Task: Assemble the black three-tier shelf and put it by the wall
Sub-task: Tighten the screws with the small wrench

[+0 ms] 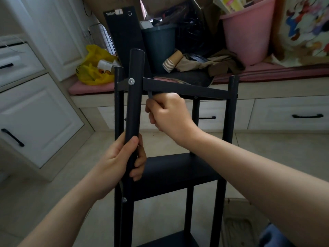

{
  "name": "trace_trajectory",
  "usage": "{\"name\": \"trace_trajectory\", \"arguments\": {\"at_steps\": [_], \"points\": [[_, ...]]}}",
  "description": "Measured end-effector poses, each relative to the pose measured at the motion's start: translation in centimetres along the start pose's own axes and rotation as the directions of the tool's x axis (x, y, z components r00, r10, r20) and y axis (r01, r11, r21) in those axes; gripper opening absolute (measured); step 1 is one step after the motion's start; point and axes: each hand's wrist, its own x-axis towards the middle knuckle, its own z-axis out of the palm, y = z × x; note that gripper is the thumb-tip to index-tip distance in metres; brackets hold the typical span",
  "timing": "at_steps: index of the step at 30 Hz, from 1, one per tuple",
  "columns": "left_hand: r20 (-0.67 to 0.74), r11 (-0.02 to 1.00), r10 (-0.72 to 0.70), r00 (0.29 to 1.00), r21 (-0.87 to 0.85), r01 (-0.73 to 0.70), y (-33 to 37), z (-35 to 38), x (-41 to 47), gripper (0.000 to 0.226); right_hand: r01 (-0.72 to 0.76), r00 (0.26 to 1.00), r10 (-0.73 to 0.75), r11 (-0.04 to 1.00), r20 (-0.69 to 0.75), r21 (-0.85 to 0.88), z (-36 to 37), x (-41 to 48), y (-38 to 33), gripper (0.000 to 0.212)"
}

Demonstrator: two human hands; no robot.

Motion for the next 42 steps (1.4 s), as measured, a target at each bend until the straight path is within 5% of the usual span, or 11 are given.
{"name": "trace_trajectory", "arguments": {"at_steps": [20,25,32,42], "points": [[0.037,1.0,0.012,0.999,0.013,-0.013,-0.3,-0.7,0.1,0.029,0.09,0.993,-0.087,0.995,-0.076,0.039,1.8,0.2,0.8,0.022],[0.063,1.0,0.009,0.998,0.009,-0.01,-0.2,-0.9,0.0,0.052,0.103,0.99,-0.089,0.987,-0.112,0.123,3.0,0.7,1.2,0.021],[0.058,1.0,0.016,0.998,0.021,-0.017,-0.3,-1.0,0.3,0.049,0.157,0.97,-0.128,0.979,-0.205,0.129,4.1,1.0,1.4,0.02],[0.035,1.0,0.01,0.999,0.02,-0.011,-0.2,-0.8,0.4,0.032,0.045,0.999,-0.044,0.999,-0.012,0.014,2.1,0.5,1.0,0.027]]}}
